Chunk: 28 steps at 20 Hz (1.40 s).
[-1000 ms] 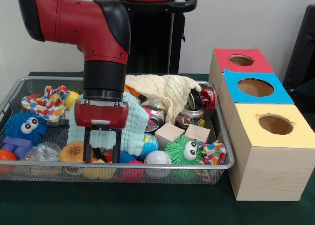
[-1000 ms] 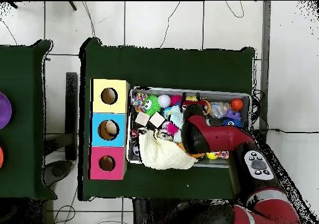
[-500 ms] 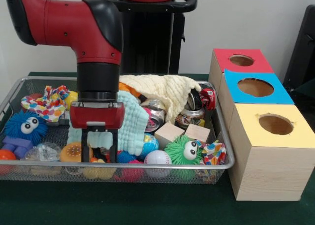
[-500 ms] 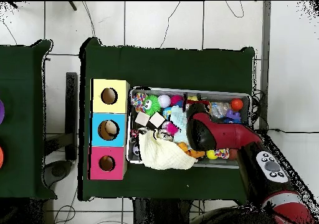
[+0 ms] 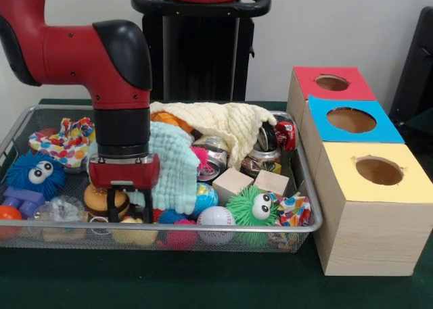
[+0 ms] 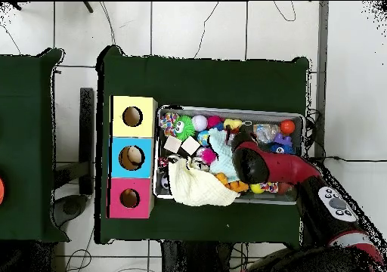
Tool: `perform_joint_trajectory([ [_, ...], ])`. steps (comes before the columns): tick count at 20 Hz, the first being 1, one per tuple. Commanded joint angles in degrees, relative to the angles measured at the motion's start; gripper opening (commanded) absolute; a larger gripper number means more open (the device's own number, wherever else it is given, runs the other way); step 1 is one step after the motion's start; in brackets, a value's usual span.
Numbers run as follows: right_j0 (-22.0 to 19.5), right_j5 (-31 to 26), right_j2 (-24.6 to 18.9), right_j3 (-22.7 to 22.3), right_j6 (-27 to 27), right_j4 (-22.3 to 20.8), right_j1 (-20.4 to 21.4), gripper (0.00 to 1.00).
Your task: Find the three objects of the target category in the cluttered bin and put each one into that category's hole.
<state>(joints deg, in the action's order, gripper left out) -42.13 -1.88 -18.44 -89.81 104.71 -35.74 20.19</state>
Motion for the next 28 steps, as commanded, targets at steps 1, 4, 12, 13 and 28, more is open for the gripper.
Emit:
perform_joint_trajectory([
  [1, -0.4, -8.6, -3.3, 1.8, -7.9, -6.7, -8.9, 1.0],
  [4, -0.1, -5.8, -3.3, 2.7, -6.2, -7.1, -10.3, 1.0],
  [12, 0.6, 9.1, -4.3, 3.2, 1.6, -9.7, -11.4, 1.0],
  [13, 0.9, 9.5, -4.0, 3.3, 1.8, -9.7, -11.4, 1.0],
  [28, 1.8, 7.2, -3.3, 3.1, 2.9, -8.9, -10.0, 0.0],
])
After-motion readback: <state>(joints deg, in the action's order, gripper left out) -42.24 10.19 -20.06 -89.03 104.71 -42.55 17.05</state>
